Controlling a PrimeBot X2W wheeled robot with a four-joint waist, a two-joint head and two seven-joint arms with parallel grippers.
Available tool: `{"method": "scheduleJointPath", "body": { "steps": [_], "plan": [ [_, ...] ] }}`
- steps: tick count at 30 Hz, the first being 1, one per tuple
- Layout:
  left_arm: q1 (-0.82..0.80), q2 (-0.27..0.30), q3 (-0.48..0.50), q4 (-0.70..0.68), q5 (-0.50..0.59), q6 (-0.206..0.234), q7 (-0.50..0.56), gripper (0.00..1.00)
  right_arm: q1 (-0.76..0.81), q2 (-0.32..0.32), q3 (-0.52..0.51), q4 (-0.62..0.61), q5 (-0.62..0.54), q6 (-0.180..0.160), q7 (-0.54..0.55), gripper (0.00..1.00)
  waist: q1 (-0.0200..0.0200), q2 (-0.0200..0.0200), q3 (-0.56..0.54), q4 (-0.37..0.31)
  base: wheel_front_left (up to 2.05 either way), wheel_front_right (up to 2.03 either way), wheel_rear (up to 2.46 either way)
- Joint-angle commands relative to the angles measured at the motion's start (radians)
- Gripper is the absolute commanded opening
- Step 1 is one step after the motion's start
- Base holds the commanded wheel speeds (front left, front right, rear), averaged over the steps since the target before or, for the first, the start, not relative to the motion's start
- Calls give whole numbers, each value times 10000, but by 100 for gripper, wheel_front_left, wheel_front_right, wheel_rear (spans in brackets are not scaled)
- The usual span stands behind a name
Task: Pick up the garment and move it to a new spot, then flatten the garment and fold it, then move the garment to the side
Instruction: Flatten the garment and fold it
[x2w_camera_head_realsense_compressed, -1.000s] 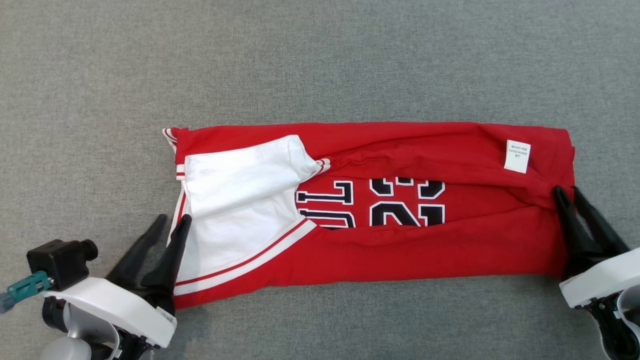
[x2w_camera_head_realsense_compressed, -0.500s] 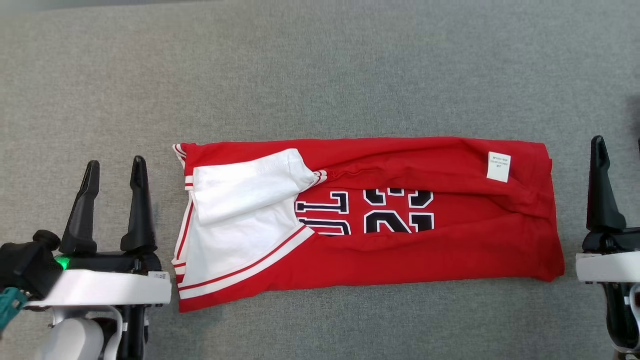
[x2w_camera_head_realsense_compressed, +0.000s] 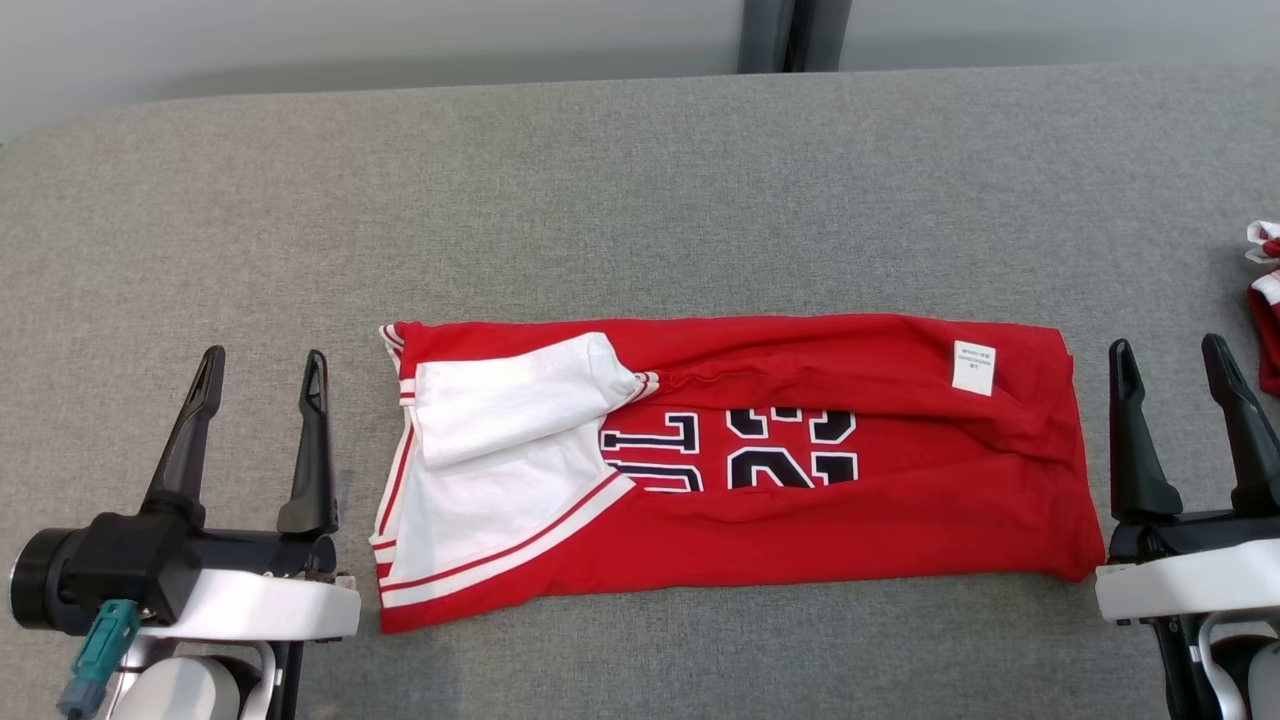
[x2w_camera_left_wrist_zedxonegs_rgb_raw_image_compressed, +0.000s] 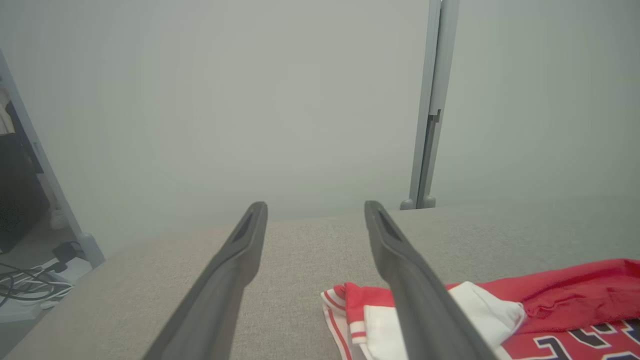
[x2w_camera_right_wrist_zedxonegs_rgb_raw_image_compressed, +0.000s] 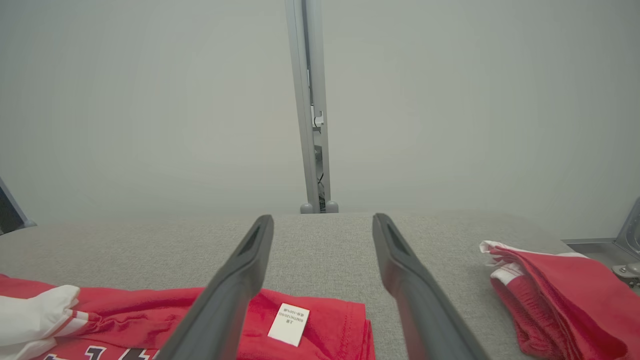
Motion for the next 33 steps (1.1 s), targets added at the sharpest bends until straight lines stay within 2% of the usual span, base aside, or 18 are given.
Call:
{"method": "scheduleJointPath", "body": {
  "steps": [1,10,20,26,33],
  "plan": [
    [-16,21,17,84,80,-54,-34,100,87,-22,-50,60,-26,-4,-22,100,0,-1,-29,16,0,0,0],
    [-160,-110,-132,657,216,-293,-35,100,6,50,-92,320,55,-4,43,100,0,-1,-68,143,0,0,0],
    [-357,-177,-228,717,306,-403,-35,100,-322,-300,-200,576,131,-4,192,100,0,-1,72,357,0,0,0],
    [-600,-286,-319,732,401,-472,-36,100,-829,-651,-739,2128,373,-4,334,100,0,-1,370,510,0,0,0],
    [-956,-533,-475,908,490,-692,-36,100,-1669,-777,-59,4740,832,-2,56,100,0,-1,733,725,0,0,0]
  ]
}}
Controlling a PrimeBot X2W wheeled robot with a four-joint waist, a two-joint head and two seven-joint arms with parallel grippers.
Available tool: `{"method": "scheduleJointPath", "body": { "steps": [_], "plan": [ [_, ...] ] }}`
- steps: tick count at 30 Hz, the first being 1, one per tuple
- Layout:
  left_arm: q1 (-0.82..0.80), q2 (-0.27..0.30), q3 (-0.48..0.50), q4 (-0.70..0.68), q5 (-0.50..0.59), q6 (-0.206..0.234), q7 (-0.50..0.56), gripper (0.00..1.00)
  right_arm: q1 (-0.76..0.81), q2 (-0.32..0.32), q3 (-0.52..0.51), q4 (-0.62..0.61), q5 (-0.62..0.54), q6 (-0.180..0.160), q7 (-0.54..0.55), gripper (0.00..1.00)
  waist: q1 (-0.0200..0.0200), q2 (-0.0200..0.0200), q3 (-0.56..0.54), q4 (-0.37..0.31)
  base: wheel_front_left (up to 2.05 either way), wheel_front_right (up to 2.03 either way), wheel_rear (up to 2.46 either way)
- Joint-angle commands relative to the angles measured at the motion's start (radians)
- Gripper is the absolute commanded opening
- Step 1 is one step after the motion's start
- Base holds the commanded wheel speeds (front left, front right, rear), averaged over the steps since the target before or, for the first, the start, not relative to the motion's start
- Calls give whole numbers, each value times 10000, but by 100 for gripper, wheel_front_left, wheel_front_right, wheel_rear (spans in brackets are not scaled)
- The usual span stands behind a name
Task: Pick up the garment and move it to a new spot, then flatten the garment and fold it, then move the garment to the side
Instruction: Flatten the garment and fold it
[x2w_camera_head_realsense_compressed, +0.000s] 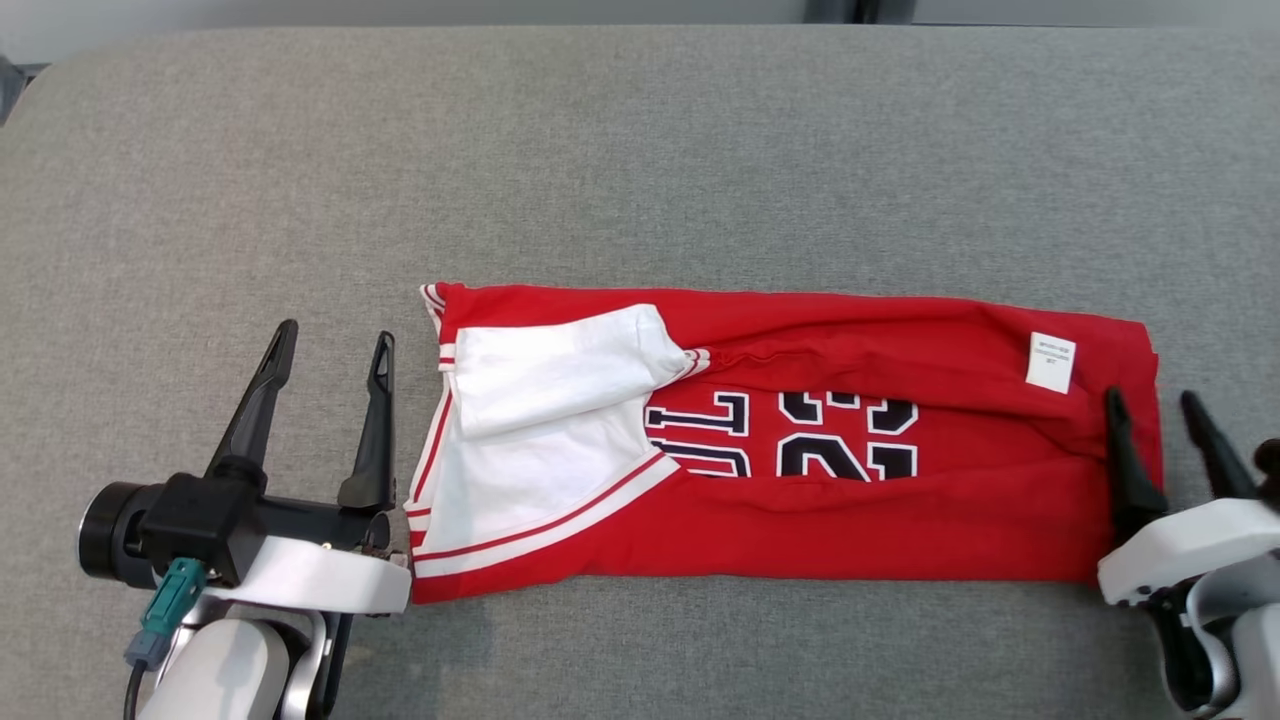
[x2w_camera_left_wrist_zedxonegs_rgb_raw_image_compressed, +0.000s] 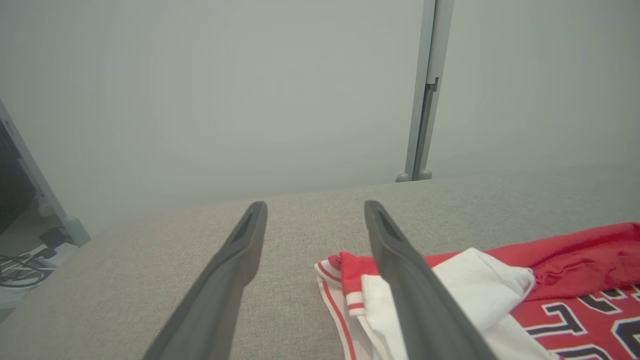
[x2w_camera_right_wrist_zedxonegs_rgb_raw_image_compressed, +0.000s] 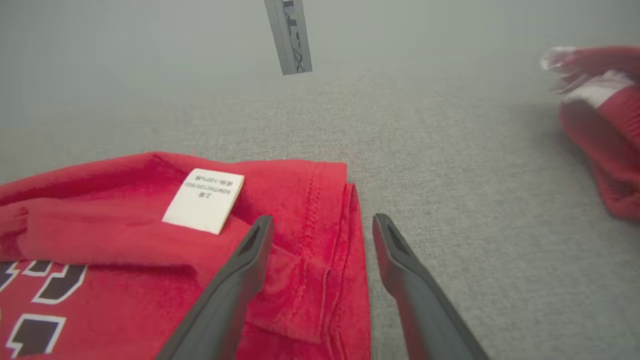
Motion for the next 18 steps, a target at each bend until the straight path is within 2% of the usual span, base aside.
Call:
{"method": "scheduleJointPath", "body": {
  "steps": [1,10,11,12,13,15,18],
  "plan": [
    [-155,-7,2,54,79,-58,-34,100,-87,-9,69,238,73,-4,-129,100,-1,0,44,60,0,0,0],
    [-281,-153,84,218,210,-223,-36,100,154,474,986,2044,707,2,-501,100,-1,0,160,129,0,0,0],
    [-308,-155,89,214,214,-234,-34,100,171,546,1133,2169,786,11,-508,76,-1,0,167,122,0,0,0],
    [-325,-161,105,210,231,-223,-34,100,181,601,1274,2307,831,30,-515,17,-1,0,171,108,0,0,0],
    [-342,-168,124,198,249,-234,-34,100,167,639,1397,2420,899,33,-479,0,-1,0,175,93,0,0,0],
    [-345,-181,148,194,277,-254,-34,100,108,609,1478,2567,1044,24,-597,0,-1,0,179,63,0,0,0],
    [-350,-182,197,187,281,-261,-34,100,-62,217,1203,2562,1184,-21,-879,0,-1,0,163,-5,0,0,0]
  ]
}}
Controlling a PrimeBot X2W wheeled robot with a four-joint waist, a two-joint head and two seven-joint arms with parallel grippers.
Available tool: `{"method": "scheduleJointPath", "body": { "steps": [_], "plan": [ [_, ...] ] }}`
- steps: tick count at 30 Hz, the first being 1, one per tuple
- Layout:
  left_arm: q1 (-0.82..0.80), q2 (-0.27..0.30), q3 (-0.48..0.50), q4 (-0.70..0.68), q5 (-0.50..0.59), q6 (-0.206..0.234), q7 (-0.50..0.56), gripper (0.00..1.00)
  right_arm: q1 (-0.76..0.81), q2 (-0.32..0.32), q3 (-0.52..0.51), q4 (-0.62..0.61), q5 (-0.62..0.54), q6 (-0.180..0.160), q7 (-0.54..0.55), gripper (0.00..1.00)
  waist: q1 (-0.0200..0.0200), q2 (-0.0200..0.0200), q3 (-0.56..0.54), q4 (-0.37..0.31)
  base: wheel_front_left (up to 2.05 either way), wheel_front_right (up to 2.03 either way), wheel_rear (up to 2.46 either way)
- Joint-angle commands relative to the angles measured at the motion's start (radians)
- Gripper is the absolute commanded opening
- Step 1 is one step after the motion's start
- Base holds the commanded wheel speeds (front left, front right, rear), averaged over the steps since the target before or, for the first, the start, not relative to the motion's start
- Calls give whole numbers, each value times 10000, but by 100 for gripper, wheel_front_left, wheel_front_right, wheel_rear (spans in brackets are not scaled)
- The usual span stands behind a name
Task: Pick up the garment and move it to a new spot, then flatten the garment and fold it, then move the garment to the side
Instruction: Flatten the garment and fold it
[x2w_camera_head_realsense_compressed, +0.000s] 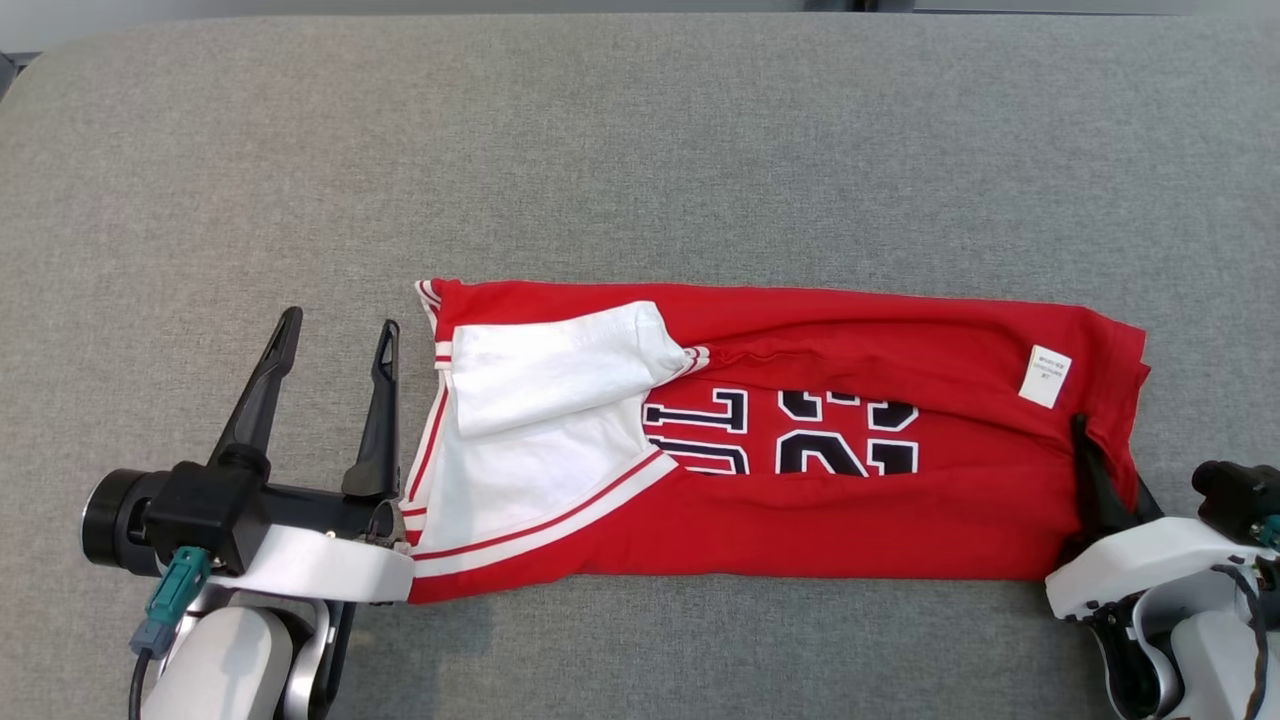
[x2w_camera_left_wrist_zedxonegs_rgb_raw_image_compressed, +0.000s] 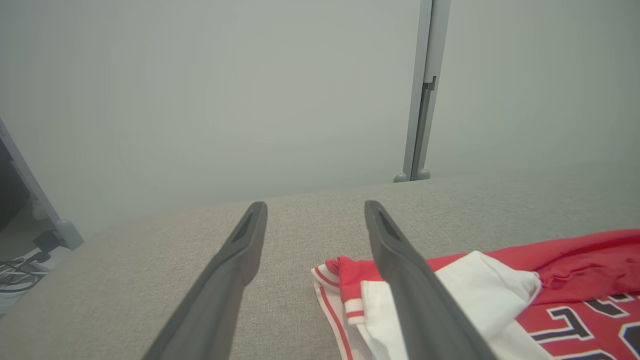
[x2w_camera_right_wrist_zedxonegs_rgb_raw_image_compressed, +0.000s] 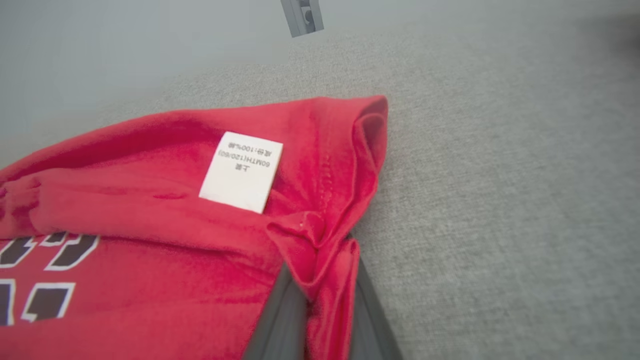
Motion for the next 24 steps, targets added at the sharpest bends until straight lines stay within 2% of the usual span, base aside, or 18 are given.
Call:
{"method": "scheduleJointPath", "body": {
  "steps": [1,11,15,19,24],
  "plan": [
    [-130,31,87,-8,45,-27,-34,100,325,-174,-96,467,127,-49,60,0,0,0,-22,-63,0,0,0],
    [66,54,249,-17,54,-46,-34,100,494,-1738,-1408,-739,211,-41,-391,0,0,0,-147,-353,0,0,0],
    [48,70,288,-17,87,-74,-35,100,603,-1968,-1769,-1081,166,-27,-231,0,0,0,-191,-438,0,0,0],
    [115,63,288,35,102,-91,-35,100,580,-1718,-1499,-1637,92,-21,78,0,0,0,-328,-483,0,0,0],
    [199,70,279,46,76,-89,-35,100,403,-854,-882,-3803,-150,-21,862,0,0,0,-510,-549,0,0,0]
  ]
}}
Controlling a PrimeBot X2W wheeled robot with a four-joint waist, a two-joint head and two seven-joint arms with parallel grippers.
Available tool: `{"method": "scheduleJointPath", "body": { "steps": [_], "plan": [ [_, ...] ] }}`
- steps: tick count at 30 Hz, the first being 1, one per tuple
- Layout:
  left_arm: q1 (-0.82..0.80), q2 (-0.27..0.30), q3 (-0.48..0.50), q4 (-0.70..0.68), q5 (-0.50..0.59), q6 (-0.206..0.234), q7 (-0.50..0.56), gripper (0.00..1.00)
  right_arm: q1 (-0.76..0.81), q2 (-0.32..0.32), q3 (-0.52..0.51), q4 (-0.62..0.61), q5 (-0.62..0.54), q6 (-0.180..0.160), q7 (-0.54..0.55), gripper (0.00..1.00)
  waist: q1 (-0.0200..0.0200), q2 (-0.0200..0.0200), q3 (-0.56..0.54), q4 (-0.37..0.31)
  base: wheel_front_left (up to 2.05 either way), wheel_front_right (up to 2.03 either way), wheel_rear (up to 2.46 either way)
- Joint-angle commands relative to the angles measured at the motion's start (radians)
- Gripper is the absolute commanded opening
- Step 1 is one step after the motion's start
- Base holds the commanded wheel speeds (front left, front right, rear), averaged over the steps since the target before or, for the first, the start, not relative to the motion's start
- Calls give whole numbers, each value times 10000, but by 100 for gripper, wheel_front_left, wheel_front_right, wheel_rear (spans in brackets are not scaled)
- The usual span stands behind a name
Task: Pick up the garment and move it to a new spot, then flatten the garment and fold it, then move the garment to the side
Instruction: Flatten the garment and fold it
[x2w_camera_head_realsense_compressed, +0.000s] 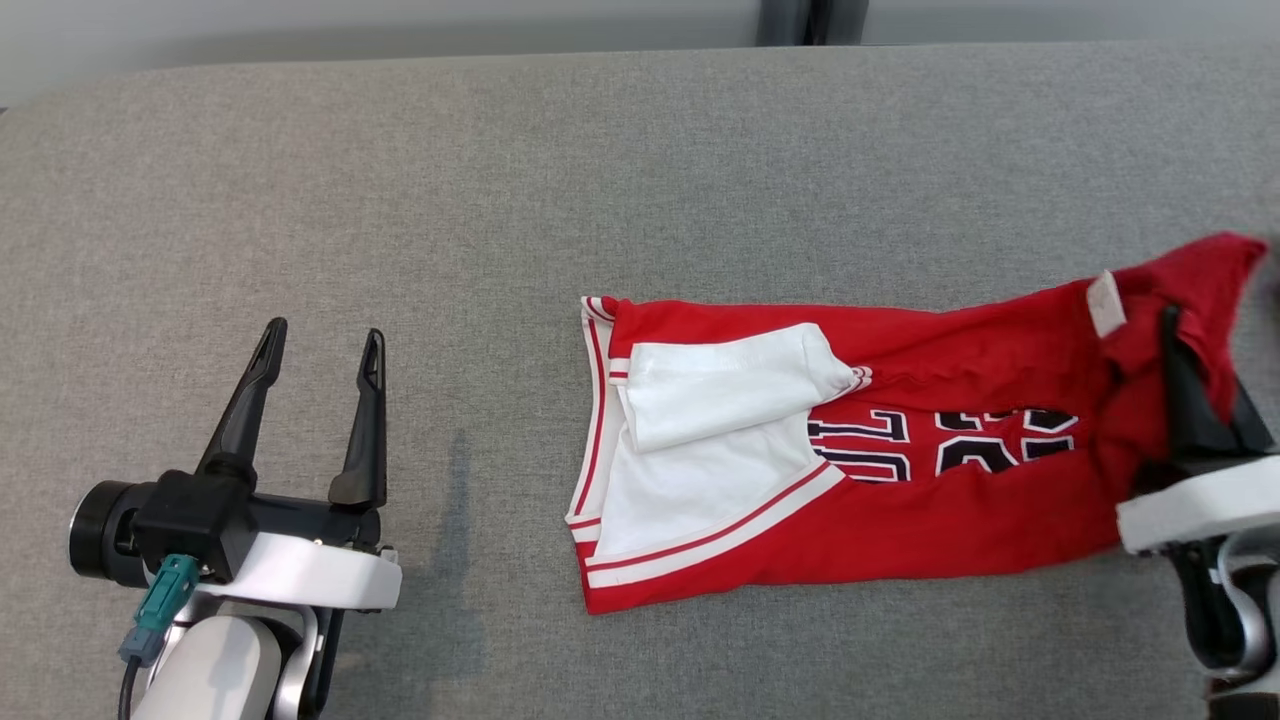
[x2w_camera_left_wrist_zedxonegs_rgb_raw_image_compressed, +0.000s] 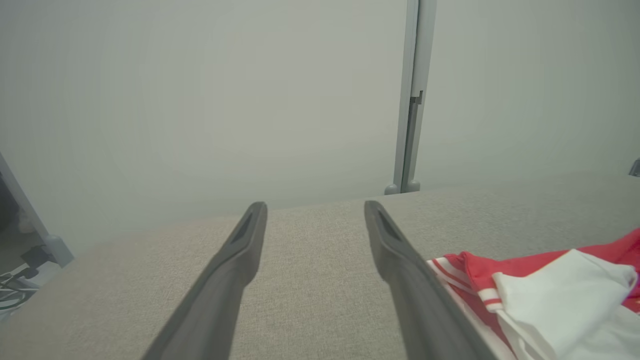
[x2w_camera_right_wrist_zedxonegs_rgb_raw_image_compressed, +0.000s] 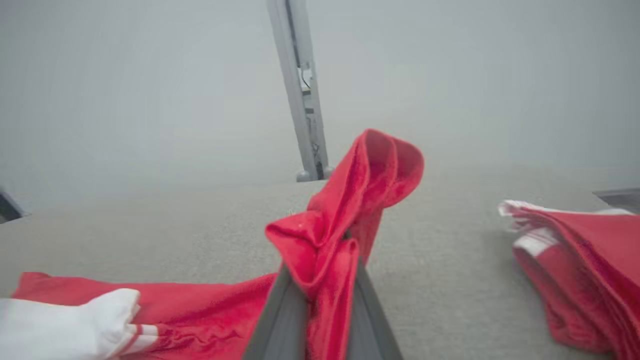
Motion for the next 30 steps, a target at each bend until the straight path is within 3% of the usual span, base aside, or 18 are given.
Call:
{"method": "scheduleJointPath", "body": {
  "steps": [1,5,9,17,28,29,30],
  "plan": [
    [9,53,20,1,47,-52,-35,100,-123,137,156,-458,-96,-4,191,0,0,-1,-31,-20,0,0,0],
    [-44,54,-80,14,45,-97,-13,100,-350,804,1356,-2135,-357,-4,1002,0,0,-1,-74,8,0,0,0],
    [-168,1,-182,59,39,-111,8,100,-773,1288,2737,-2633,-165,-2,1369,0,0,-1,-8,144,0,0,0],
    [-502,-263,-450,317,11,-229,5,100,-1724,1516,5177,-910,548,-4,1043,0,0,-1,362,804,0,0,0],
    [-627,-471,-478,629,-30,-358,-28,100,-2606,1524,6718,1616,1678,-2,31,3,0,-1,527,976,0,0,0],
    [-642,-489,-490,649,-29,-382,-30,100,-2665,1528,6827,1774,1875,-2,-66,46,0,-1,521,964,0,0,0],
    [-664,-493,-489,656,-19,-378,-30,100,-2721,1528,6958,1930,1981,-2,-124,100,0,-1,515,943,0,0,0]
  ]
}}
